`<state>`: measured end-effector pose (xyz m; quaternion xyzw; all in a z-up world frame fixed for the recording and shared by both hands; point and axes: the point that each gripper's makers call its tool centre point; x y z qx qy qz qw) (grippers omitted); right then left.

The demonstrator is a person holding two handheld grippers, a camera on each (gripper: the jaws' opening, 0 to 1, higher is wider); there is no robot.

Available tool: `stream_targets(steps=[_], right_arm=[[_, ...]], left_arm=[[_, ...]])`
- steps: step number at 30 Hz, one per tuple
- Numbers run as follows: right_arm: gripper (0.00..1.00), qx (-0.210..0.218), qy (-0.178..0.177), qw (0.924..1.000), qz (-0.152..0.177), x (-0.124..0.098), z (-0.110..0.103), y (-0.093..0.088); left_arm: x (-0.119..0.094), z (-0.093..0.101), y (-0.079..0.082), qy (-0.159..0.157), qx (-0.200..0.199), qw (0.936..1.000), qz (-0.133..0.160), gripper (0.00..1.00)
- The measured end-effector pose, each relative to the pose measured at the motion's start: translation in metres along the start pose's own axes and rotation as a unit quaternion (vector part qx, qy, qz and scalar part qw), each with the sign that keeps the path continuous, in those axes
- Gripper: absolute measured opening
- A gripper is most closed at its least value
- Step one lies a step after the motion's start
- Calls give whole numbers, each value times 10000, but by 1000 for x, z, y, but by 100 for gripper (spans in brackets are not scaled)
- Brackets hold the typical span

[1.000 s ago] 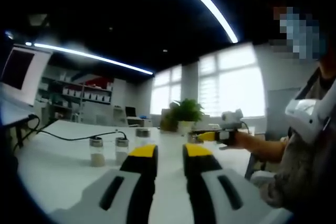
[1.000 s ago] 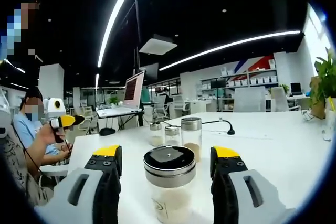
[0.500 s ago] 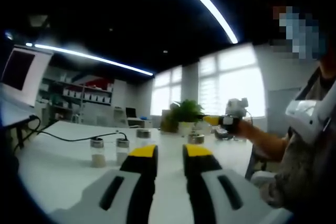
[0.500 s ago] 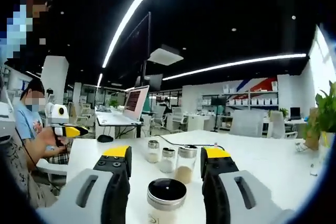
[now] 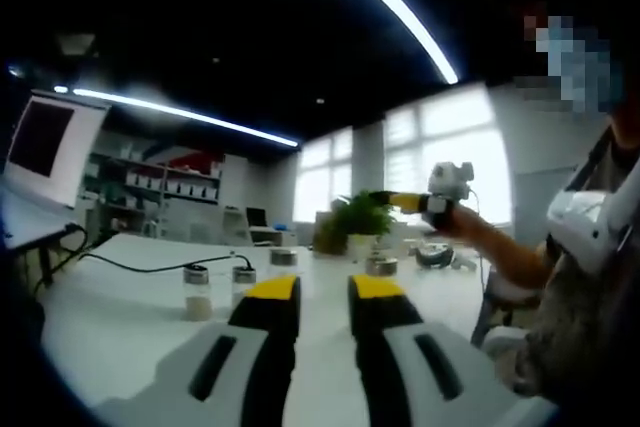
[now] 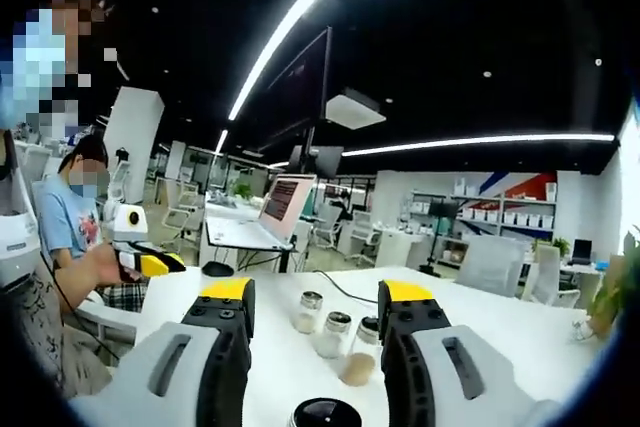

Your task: Rotate the seasoning bottle until the label or dispensing opening points toward the visible target arrow and the bottle remains upright within the marked orientation range

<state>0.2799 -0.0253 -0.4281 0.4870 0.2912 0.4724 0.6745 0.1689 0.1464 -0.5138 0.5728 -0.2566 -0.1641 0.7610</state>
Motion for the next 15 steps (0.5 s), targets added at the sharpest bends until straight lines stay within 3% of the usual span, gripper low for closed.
stream_targets(steps=[7, 12, 15], right_arm=[[47, -162, -27, 9998, 57, 16, 26, 11], [47, -44, 34, 9999, 155, 28, 42, 20], [47, 277, -9, 9993, 252, 36, 55, 20]], left_arm=[[3, 2, -3, -47, 2, 10000, -52, 20], [1, 0, 1, 18, 17, 10000, 3, 20], [0, -2, 2, 46, 19, 10000, 10, 20]])
Point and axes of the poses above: the point that each gripper's makers call its tool centre point, and the gripper's own axes: x roughly forward along the fingers, z roughly to its right, y roughly out of its top, and after that the axes turned 9 degrees about -x, right-handed
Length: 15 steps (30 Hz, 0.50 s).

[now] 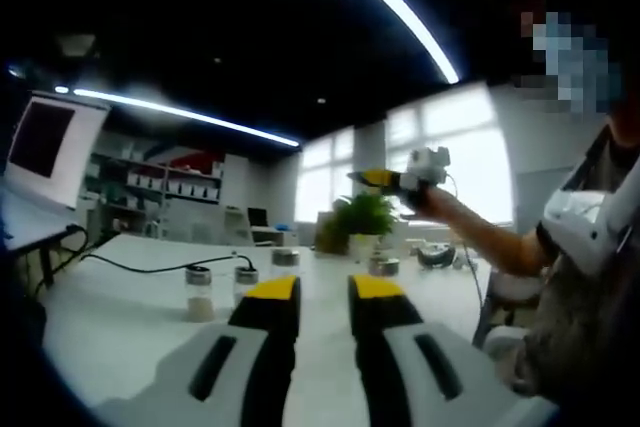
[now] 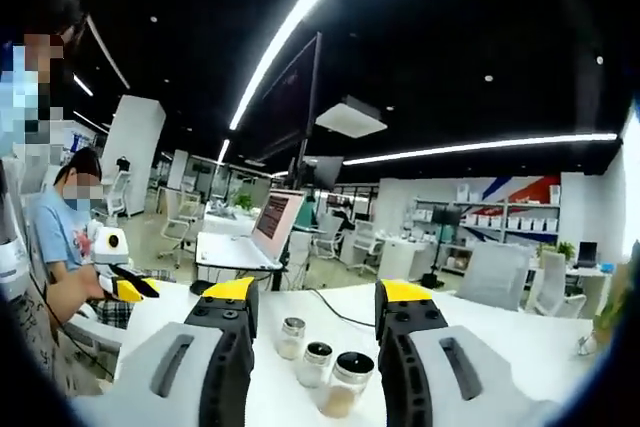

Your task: Rotate the seasoning bottle until the label or dispensing opening points toward the visible target arrow and the bottle remains upright within the marked orientation range

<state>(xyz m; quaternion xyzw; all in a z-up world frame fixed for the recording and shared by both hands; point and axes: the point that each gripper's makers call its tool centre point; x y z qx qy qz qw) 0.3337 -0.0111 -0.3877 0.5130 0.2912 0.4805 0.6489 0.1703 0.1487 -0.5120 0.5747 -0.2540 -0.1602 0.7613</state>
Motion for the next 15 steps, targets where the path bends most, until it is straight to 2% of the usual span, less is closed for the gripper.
stream_targets(steps=[4, 6, 8, 13, 15], right_arm=[[41, 251, -100, 9996, 56, 9, 11, -5], [41, 476, -134, 9986, 173, 15, 15, -4], [41, 525, -161, 9984, 127, 22, 19, -10], [45, 241, -155, 9983, -503, 36, 26, -51], [47, 223, -78, 9978, -624, 39, 25, -64]], left_arm=[[0, -1, -1, 1, 5, 10000, -4, 20], [-1, -3, 0, 13, 3, 10000, 3, 20], [-2, -5, 2, 23, -18, 10000, 35, 20], [-5, -8, 7, 41, -6, 10000, 88, 20], [-6, -10, 8, 67, -9, 9999, 105, 20]])
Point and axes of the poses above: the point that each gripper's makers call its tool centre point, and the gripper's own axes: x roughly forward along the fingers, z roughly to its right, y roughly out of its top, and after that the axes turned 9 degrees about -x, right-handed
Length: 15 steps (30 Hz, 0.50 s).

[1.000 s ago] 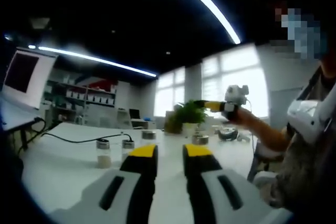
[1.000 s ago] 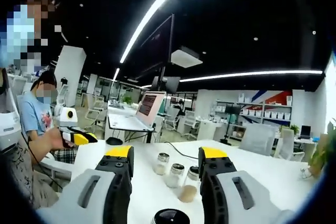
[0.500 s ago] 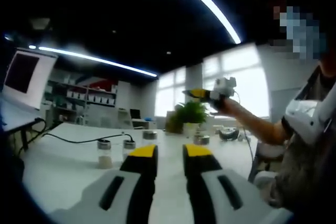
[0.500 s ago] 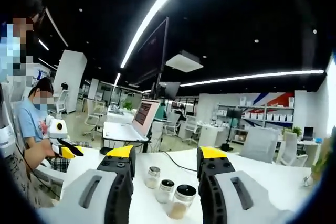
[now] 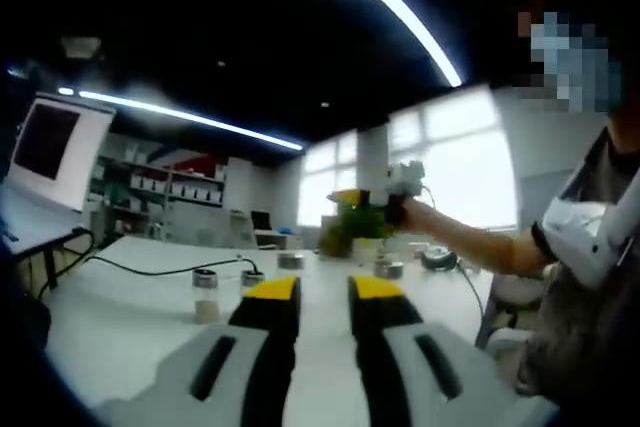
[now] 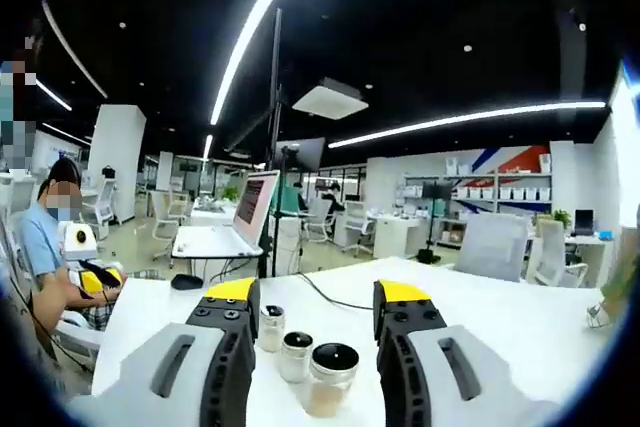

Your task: Rotate the seasoning bottle until the label or dispensing opening points toward the visible target arrow and the bottle remains upright within the marked orientation range

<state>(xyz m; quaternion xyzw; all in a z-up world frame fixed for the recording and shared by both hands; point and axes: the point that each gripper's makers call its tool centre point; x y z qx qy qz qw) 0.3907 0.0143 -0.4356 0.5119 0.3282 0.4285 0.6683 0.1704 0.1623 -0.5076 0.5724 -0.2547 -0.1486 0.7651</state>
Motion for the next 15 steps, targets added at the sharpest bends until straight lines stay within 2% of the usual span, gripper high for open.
stream_targets(steps=[3, 7, 10, 12, 15], right_arm=[[48, 78, 233, 9996, -126, 6, -1, -18], [51, 290, 788, 9964, -154, 11, -6, -32], [51, 225, 916, 9953, -226, 13, -1, -38], [51, 168, 993, 9945, -283, 15, -1, -42], [51, 150, 1075, 9934, -380, 21, -1, -50]], left_arm=[[0, -2, 1, 19, -37, 10000, 29, 20], [3, -4, -2, 38, -34, 10000, -24, 20], [4, -6, -4, 25, -89, 9999, -41, 20], [6, 1, 1, -200, -311, 9992, 121, 20], [7, -3, -1, -120, -261, 9996, 51, 20]])
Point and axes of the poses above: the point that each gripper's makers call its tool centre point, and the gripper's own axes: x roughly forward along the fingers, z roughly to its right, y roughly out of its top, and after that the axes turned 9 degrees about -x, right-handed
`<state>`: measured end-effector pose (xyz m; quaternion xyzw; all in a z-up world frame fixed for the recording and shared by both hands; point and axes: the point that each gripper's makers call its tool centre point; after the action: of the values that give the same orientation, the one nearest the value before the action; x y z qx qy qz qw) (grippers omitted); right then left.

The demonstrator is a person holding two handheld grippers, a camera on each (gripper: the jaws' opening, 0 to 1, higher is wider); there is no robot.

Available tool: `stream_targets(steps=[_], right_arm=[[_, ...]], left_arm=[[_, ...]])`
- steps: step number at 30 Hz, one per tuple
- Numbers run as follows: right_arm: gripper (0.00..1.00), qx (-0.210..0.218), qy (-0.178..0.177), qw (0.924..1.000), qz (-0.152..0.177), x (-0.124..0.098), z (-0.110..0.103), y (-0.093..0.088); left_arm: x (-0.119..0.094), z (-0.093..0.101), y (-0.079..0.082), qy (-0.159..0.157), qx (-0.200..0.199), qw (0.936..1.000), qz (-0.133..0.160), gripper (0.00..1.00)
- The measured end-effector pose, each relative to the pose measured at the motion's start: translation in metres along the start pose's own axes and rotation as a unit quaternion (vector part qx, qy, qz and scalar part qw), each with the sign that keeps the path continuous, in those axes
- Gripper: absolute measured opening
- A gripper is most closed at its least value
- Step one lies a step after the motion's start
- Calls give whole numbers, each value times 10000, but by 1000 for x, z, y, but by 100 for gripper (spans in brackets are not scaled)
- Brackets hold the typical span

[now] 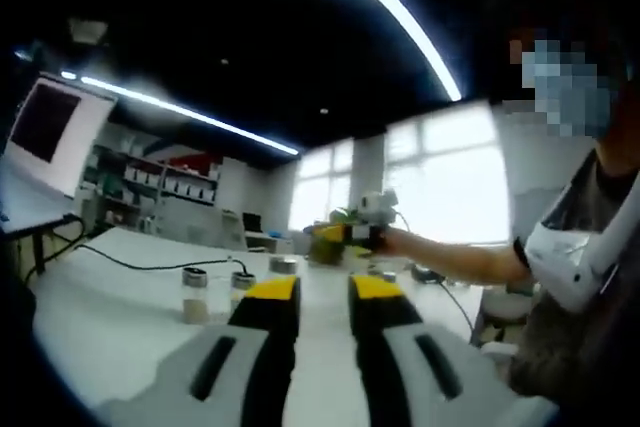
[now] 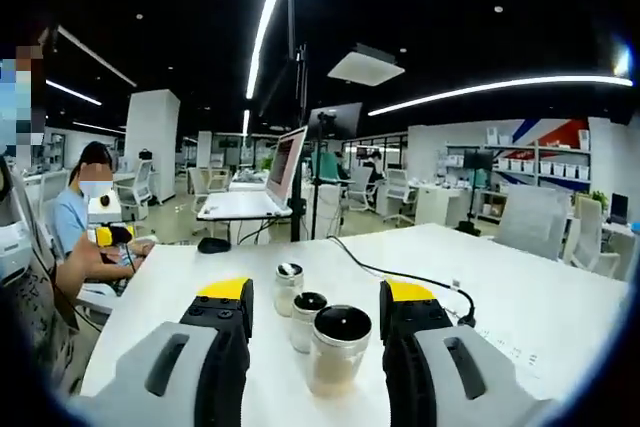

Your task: Rotate the seasoning bottle until the label or dispensing opening points toward the visible target arrow and the bottle remains upright within the marked orientation range

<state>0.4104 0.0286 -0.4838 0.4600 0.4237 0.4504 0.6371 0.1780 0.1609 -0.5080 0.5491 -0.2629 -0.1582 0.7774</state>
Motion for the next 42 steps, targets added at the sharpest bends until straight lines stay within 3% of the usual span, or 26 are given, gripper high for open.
stream_targets(steps=[3, 8, 18, 26, 30, 36, 38, 39, 42], right_arm=[[52, 8, 38, 9999, -104, 7, 5, -9], [52, -9, 131, 9992, -387, 21, 7, -28], [59, 185, 111, 9973, -706, 38, 14, -51], [58, 286, 185, 9951, -933, 52, 13, -67], [51, 332, 206, 9949, -928, 53, 13, -72], [49, 452, 314, 9951, -816, 53, 7, -75], [39, 608, 223, 9957, -662, 54, 8, -70], [39, 274, 281, 9969, -682, 55, 10, -70], [39, 365, 267, 9965, -697, 55, 9, -70]], left_arm=[[2, -8, -9, 170, 149, 9995, -206, 20], [5, -10, -15, 104, -41, 9997, -225, 20], [11, -19, -24, 145, -121, 9991, -383, 20], [9, -18, -27, 116, -155, 9989, -416, 20], [6, -23, -31, 193, -203, 9987, -436, 20], [5, -25, -36, 227, -253, 9983, -463, 20], [5, -26, -36, 230, -291, 9983, -451, 20], [4, -27, -37, 236, -308, 9982, -457, 20], [4, -29, -39, 264, -326, 9979, -487, 20]])
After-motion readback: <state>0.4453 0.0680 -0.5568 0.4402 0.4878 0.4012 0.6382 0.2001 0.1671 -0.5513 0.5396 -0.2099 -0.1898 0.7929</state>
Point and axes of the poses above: the point that each gripper's makers call its tool centre point, and the gripper's own axes: x roughly forward along the fingers, z roughly to its right, y roughly out of its top, and after that the axes turned 9 degrees about -x, right-handed
